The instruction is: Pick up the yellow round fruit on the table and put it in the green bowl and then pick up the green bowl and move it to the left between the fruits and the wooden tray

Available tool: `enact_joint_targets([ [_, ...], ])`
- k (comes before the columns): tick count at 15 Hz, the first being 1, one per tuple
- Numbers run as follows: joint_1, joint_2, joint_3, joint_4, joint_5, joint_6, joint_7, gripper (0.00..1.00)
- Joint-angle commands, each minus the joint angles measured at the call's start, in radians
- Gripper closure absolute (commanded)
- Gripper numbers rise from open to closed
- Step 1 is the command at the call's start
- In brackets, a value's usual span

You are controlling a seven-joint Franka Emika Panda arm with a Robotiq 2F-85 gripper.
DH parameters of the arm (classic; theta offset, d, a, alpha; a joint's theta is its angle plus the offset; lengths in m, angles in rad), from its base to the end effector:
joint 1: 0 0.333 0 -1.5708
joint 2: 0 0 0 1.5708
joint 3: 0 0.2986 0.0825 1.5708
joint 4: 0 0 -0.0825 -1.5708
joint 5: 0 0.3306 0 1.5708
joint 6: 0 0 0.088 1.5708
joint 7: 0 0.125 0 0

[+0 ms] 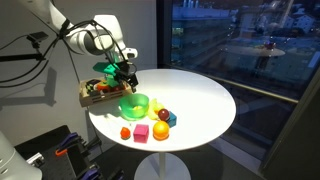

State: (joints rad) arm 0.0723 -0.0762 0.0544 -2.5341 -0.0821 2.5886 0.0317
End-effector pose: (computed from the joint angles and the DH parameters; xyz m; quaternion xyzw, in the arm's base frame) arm 0.4323 0.0557 0.3203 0.9943 0.0808 0.0670 0.0206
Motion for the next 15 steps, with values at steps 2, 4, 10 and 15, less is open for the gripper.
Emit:
enact_joint_targets([
  [2,-0.033,-0.027,0.002,0.035,-0.060,-0.057,0.117,0.00],
  [4,-0.046,-0.038,0.000,0.046,-0.086,-0.098,0.149,0.00],
  [10,-0.074,-0.095,-0.015,0.090,-0.083,-0.317,0.136,0.00],
  [15,-0.076,-0.150,-0.034,0.131,-0.051,-0.523,0.053,0.00],
])
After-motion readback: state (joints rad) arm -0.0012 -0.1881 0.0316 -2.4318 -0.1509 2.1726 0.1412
